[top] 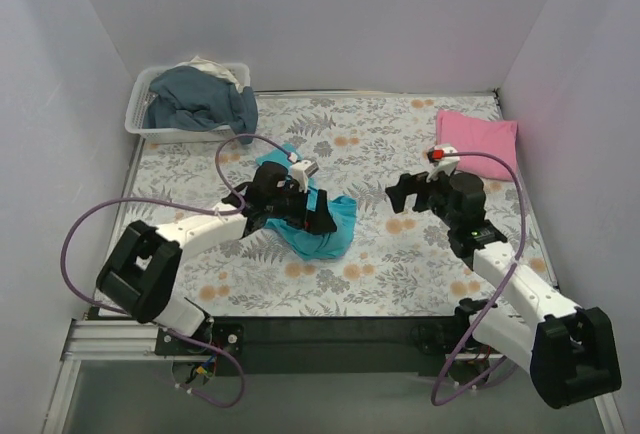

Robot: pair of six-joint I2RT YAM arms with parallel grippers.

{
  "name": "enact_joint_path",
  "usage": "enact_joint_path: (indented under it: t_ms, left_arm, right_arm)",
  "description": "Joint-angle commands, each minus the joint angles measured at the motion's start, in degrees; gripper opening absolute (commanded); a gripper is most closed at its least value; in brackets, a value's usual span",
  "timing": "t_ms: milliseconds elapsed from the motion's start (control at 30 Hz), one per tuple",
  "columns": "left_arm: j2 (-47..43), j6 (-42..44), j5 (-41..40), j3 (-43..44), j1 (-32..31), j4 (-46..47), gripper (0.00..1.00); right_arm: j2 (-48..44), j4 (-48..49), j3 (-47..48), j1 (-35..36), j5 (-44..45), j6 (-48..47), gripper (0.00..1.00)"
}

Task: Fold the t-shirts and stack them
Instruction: Move the tshirt to the center of the board

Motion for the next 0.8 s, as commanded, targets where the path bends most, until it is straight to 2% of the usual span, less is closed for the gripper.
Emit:
enact_joint_path:
  t_ms: [0, 67, 100, 133, 200, 233, 300, 367, 400, 533, 767]
  left_arm:
    - [-11.91, 0.35, -17.66, -4.57, 0.55, 5.79, 0.91]
    - [-20.61, -0.17, -23.38, -7.57, 0.64, 9.04, 0.96]
    - [-25.34, -1.4, -29.23, -8.8, 0.81, 9.58, 0.97]
    - [-27.04, -1.93, -32.43, -10.56, 1.25, 9.58, 0.98]
    - [-28.72, -4.38, -39.1, -10.75, 1.52, 6.8, 0.98]
    - [-28.56, -5.62, -45.49, -10.66, 1.78, 5.55, 0.98]
    - [-26.98, -7.9, -49.84, -10.4, 3.79, 1.6, 0.98]
    - [-25.48, -10.98, -48.9, -10.66, 7.21, -1.13, 0.98]
    - [-24.17, -11.69, -47.24, -11.27, 11.32, -0.7, 0.97]
    - [-19.78, -12.13, -45.64, -14.53, 16.63, 4.83, 0.91]
    - [-9.93, -12.04, -44.76, -13.47, 17.08, 11.5, 0.86]
  right_arm:
    - [3.7, 3.0, 4.72, 5.42, 1.31, -1.92, 0.99]
    - [5.73, 3.17, 6.56, 7.79, 0.79, -2.71, 0.98]
    - [7.56, 3.87, 7.01, 10.24, 0.35, -2.63, 0.98]
    - [8.45, 4.49, 7.27, 11.4, -0.61, -2.02, 0.98]
    - [10.64, 6.68, 8.15, 14.81, -1.32, -1.57, 0.98]
    - [11.62, 7.04, 8.76, 15.88, -1.85, -1.48, 0.98]
    - [14.33, 7.48, 11.13, 18.61, -2.29, -1.4, 0.98]
    - [16.45, 7.57, 12.63, 20.8, -2.99, -1.31, 0.98]
    - [18.11, 7.57, 14.03, 21.51, -3.17, -1.31, 0.98]
    - [21.73, 7.74, 16.67, 23.97, -2.73, -1.31, 0.98]
    - [24.81, 7.57, 18.53, 25.82, -2.91, -1.75, 0.98]
